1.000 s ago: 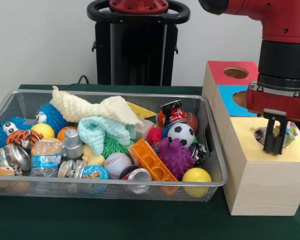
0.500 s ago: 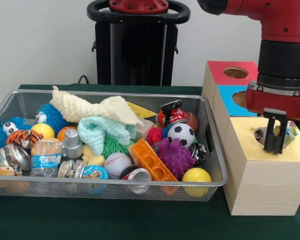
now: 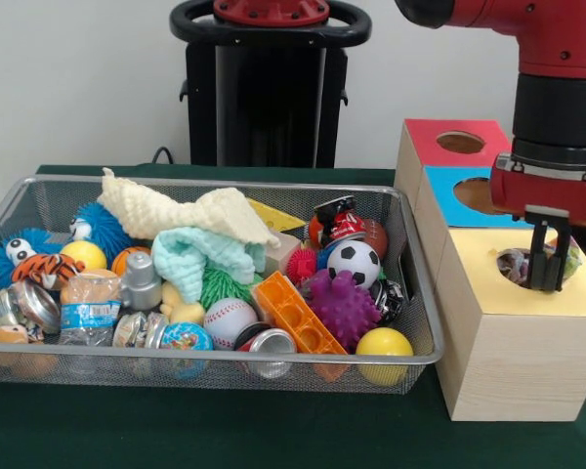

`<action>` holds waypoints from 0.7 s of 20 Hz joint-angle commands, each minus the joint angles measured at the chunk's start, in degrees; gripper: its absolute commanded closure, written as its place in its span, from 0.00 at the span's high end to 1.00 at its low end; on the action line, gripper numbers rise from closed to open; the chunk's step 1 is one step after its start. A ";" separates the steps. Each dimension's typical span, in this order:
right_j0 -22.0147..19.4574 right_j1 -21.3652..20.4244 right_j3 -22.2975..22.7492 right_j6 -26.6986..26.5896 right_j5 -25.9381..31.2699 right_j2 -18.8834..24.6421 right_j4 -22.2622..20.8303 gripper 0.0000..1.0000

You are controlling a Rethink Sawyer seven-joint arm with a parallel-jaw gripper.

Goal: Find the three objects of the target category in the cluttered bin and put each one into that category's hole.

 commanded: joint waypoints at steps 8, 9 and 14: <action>-2.69 1.22 5.71 -5.16 5.90 7.36 -4.70 0.00; -2.87 1.53 5.71 -5.18 5.26 7.50 -5.08 0.00; -3.05 3.87 4.25 -5.63 5.35 6.38 -7.23 0.00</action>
